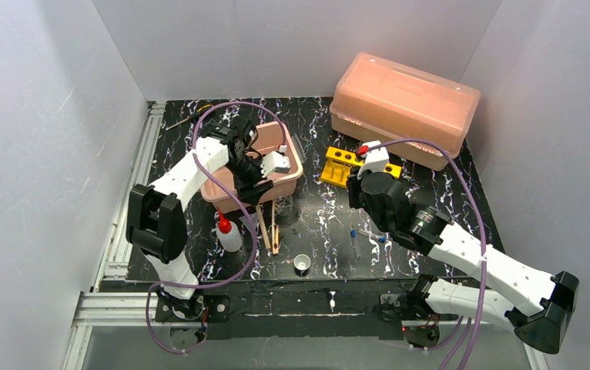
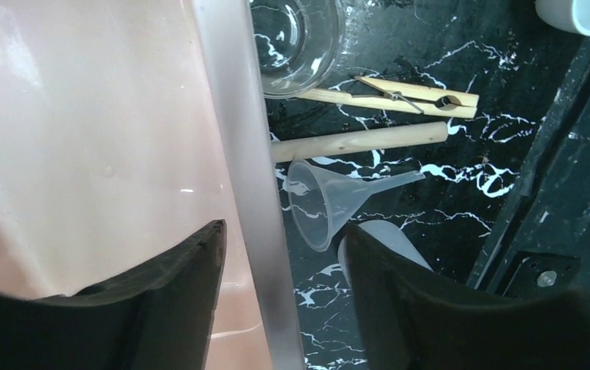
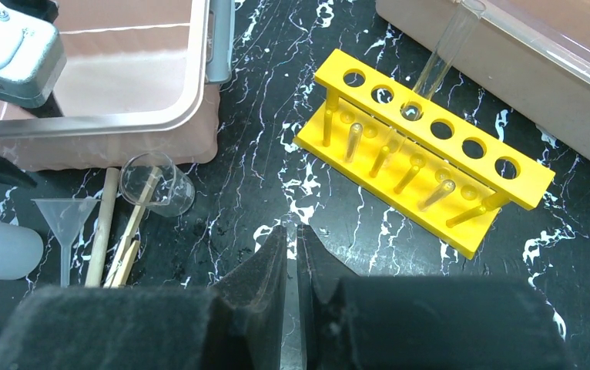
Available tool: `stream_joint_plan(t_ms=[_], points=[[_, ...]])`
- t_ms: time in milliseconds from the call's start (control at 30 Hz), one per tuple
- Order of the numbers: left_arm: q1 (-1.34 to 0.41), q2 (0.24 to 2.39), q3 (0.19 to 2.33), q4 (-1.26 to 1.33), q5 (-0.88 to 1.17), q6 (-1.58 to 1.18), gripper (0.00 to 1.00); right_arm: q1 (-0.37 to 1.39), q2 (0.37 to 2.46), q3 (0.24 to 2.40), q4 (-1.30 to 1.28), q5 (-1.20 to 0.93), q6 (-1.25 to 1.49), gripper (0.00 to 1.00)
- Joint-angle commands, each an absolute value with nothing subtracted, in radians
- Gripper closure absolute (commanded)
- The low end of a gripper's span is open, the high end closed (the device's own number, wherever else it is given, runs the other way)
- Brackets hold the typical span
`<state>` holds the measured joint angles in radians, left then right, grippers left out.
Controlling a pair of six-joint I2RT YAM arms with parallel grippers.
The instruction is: Organize the chemistry lab equipment
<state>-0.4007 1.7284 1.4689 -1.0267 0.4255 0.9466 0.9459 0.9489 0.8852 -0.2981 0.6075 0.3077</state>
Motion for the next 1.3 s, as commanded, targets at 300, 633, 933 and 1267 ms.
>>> stream_joint_plan(t_ms=[300,633,933,1267], points=[[-0.382,1.573,1.651,-0.982,0.349,0.869,0.02,0.953,0.958,0.922,-0.285,0.627,0.288,0.81],[-0.382,1.176,1.486,-1.148,0.441,0.596,0.02,0.953,0.903,0.885,-0.281,0.62,0.288,0.81],[-0.38,0.867,1.156,-1.077,0.241,0.167,0.02,0.952,0.869,0.853,-0.261,0.592,0.313,0.81],[-0.368,0.926,1.051,-1.01,0.155,0.019,0.02,0.952,0.885,0.885,-0.279,0.586,0.325,0.81]])
